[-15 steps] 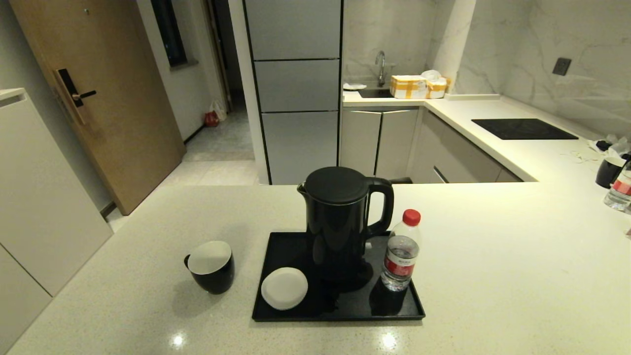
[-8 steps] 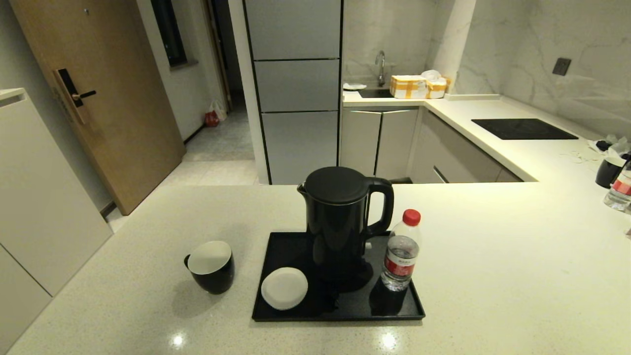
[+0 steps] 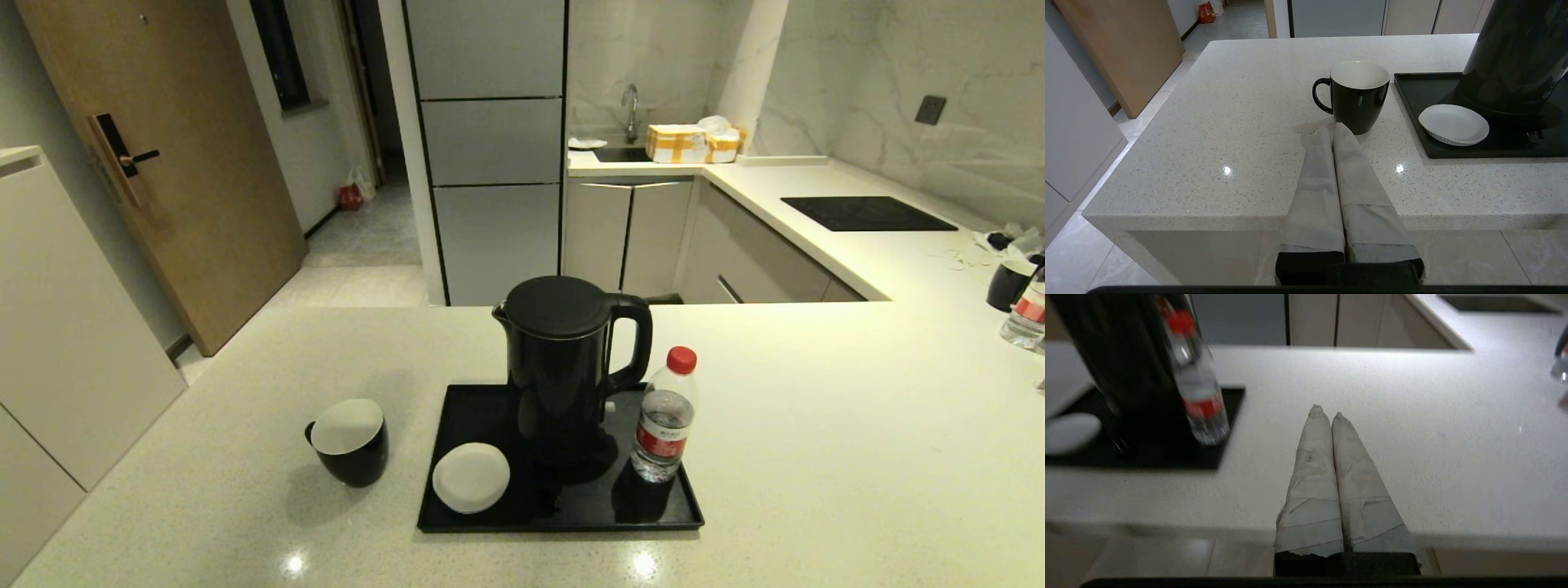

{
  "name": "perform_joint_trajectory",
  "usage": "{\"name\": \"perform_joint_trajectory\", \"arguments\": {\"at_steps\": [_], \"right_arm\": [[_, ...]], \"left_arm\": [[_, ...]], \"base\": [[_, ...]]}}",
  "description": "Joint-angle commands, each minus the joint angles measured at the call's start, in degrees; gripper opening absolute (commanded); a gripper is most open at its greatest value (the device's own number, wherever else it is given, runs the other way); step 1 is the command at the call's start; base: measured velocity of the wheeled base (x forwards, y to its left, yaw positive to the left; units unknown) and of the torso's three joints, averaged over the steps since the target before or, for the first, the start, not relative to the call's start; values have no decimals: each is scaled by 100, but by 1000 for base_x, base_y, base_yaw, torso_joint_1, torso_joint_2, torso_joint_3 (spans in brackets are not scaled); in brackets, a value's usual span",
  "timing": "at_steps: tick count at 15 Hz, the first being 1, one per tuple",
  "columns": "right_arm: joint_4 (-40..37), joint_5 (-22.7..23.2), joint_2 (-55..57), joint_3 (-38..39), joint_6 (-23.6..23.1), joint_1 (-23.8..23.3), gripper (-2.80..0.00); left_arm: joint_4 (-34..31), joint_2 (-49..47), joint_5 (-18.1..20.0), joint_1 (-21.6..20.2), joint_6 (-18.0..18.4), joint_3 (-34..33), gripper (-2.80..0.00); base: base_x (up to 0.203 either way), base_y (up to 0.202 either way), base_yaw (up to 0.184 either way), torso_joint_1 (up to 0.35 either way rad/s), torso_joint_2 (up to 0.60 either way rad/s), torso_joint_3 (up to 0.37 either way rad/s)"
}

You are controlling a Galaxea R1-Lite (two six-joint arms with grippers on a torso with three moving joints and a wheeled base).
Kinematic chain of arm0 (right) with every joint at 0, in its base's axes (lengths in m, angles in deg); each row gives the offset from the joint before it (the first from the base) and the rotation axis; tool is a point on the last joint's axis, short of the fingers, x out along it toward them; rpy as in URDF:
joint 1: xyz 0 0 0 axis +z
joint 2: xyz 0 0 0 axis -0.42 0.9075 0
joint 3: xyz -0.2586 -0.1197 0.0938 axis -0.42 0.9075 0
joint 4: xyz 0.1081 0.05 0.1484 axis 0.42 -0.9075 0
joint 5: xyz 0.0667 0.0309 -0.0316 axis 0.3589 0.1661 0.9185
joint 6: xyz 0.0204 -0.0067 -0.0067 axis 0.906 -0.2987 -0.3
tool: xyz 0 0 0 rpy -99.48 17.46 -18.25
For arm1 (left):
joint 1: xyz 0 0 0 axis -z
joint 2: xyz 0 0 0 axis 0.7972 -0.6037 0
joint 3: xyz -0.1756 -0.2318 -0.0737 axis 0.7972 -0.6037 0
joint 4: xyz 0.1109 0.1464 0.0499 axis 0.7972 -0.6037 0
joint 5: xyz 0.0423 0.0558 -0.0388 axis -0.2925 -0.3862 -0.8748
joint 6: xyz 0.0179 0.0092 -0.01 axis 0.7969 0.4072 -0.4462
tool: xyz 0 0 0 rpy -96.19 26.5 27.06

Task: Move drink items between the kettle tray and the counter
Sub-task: Pick up the bottled water

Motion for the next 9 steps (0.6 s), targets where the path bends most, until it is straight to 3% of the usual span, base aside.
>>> {"name": "perform_joint_trajectory", "arguments": {"at_steps": [1,3,6,9], "right_arm": [[-63,196,888,-1089,66,2,-280],[-343,467,1673,-1725,118,-22,-280],[-1117,601,2972,-1817,80,-37,-280],[-1145,685,4449,-1767,-41,-8,-280]], "left_arm": [[-2,6,-3,-1,2,0,-280],[-2,6,1,-1,2,0,-280],[-2,6,3,-1,2,0,-280],[-2,6,-4,-1,2,0,-280]], "base": [[0,0,0,0,0,0],[0,0,0,0,0,0],[0,0,0,0,0,0],[0,0,0,0,0,0]]}}
